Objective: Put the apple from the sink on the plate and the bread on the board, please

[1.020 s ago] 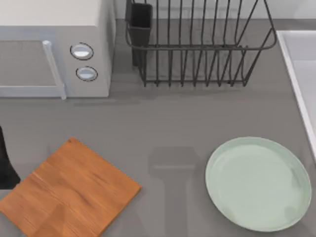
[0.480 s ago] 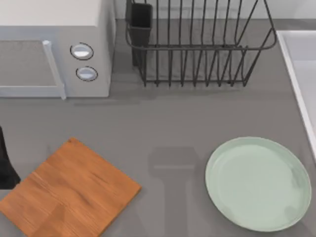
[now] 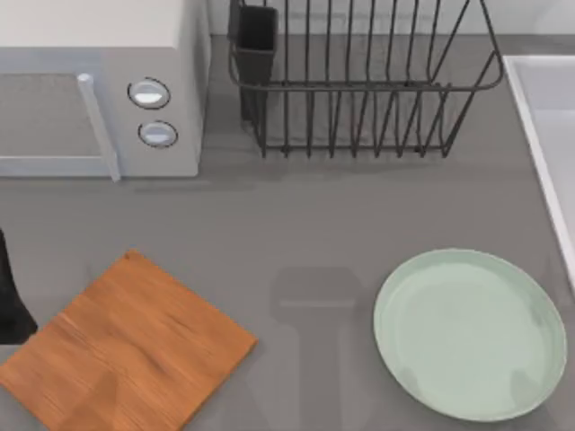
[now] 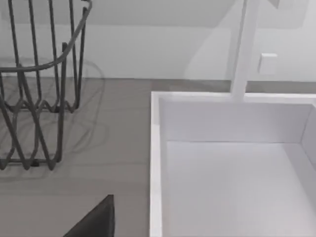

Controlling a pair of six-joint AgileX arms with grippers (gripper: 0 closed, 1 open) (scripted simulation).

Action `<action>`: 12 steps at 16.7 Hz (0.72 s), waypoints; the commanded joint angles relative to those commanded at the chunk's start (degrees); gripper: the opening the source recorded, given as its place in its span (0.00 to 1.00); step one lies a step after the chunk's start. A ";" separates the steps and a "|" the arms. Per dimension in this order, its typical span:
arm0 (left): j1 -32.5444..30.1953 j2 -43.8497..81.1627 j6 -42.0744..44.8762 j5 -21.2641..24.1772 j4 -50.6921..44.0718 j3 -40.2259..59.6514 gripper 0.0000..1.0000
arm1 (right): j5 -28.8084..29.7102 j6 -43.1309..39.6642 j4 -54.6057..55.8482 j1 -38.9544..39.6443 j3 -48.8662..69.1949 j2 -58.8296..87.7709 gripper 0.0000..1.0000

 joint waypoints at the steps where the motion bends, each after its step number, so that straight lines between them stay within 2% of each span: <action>1: 0.00 0.00 0.00 0.00 0.00 0.00 1.00 | 0.01 -0.40 -2.08 -0.44 3.35 4.08 1.00; 12: 0.00 0.00 0.00 0.00 0.00 0.00 1.00 | 0.09 -6.23 -32.27 -6.81 51.81 63.37 1.00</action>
